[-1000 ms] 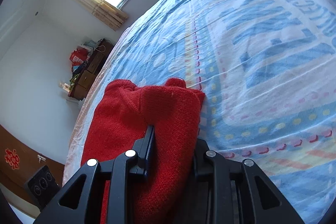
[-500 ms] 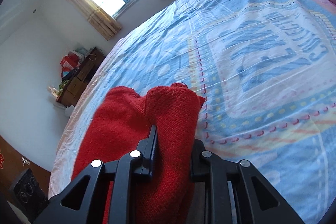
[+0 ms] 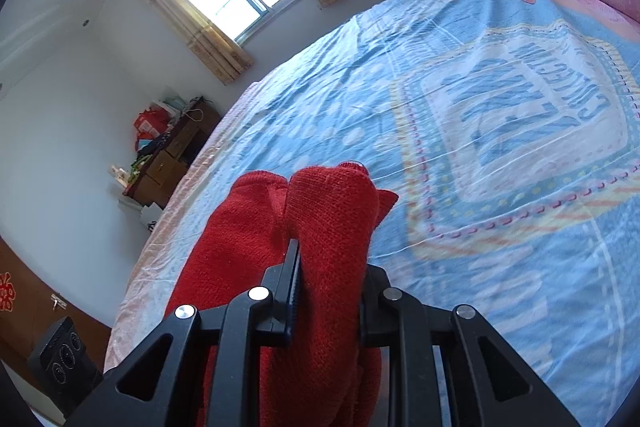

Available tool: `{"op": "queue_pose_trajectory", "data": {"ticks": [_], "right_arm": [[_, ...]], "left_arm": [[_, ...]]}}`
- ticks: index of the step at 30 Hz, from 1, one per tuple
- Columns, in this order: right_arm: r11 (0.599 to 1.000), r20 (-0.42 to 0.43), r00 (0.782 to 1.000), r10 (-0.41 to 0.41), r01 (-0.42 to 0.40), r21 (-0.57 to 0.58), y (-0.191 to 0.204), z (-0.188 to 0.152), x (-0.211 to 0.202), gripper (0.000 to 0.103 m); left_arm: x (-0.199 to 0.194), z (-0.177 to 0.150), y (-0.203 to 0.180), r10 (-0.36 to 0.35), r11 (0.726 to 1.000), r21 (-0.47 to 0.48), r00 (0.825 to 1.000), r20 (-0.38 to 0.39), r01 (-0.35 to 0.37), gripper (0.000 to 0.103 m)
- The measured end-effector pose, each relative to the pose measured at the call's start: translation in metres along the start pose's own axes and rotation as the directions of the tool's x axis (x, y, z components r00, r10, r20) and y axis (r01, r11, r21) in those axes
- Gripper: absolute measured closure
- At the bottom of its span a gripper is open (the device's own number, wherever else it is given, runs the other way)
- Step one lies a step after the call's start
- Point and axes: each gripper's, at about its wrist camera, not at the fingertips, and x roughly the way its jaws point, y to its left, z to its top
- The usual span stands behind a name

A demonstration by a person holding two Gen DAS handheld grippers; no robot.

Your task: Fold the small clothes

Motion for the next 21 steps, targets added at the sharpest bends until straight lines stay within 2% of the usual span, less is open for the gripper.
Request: {"op": "queue_pose_trajectory", "data": {"ticks": [9, 21], "right_arm": [[0.997, -0.030, 0.997, 0.069, -0.070, -0.021, 0.039, -0.022, 0.004, 0.081], [0.985, -0.106, 0.983, 0.151, -0.159, -0.065, 0.108, -0.054, 0.036, 0.082]], "left_arm": [[-0.037, -0.019, 0.010, 0.036, 0.999, -0.004, 0.999, 0.014, -0.036, 0.064], [-0.092, -0.054, 0.038, 0.116, 0.992, -0.054, 0.993, 0.038, -0.114, 0.064]]}}
